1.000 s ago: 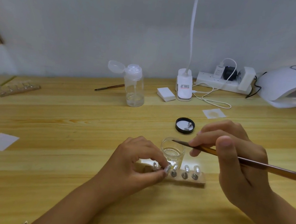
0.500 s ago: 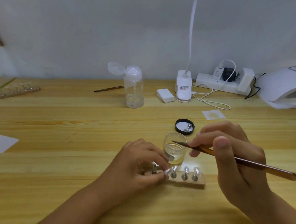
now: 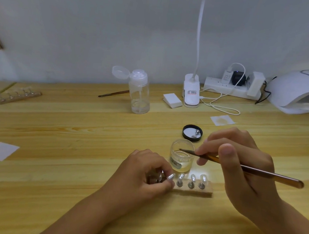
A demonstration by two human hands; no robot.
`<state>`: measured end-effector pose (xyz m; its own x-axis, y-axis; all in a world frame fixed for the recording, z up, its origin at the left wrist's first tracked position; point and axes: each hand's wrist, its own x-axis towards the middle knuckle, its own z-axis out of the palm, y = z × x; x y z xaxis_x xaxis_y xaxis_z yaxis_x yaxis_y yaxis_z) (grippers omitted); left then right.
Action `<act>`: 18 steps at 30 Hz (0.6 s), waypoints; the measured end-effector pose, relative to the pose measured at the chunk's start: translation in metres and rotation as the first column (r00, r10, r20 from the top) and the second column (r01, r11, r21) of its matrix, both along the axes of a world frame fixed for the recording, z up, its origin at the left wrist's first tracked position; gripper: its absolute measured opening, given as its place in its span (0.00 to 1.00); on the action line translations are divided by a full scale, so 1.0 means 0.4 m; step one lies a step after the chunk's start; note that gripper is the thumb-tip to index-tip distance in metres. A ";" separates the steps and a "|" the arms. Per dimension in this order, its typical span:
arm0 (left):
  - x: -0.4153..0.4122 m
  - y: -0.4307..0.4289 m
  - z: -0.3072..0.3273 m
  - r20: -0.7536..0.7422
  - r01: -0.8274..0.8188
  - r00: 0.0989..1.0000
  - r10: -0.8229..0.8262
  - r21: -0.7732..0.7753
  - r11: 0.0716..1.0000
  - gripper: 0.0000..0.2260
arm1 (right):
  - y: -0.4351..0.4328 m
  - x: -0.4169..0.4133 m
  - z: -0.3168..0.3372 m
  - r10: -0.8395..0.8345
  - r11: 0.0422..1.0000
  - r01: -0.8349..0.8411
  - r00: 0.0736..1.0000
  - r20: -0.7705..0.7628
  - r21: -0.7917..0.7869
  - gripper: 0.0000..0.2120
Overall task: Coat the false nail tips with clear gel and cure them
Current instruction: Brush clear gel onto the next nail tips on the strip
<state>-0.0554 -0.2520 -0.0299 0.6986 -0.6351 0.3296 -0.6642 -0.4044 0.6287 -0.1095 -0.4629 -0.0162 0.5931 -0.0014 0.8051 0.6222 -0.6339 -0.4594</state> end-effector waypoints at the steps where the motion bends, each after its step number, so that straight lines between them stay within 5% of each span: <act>1: 0.000 0.000 0.001 -0.001 -0.001 1.000 0.001 -0.002 1.000 0.04 | 0.001 0.000 0.000 -0.001 1.000 0.001 1.000 0.000 -0.004 0.27; 18: -0.014 -0.001 0.016 0.020 0.010 1.000 -0.011 0.048 0.999 0.05 | 0.011 -0.012 0.017 -0.034 0.997 0.034 0.999 0.014 -0.063 0.28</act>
<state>-0.0611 -0.2522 -0.0235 0.6849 -0.6580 0.3128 -0.6813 -0.4264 0.5950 -0.1142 -0.4586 -0.0095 0.5833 0.0299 0.8117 0.6053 -0.6823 -0.4099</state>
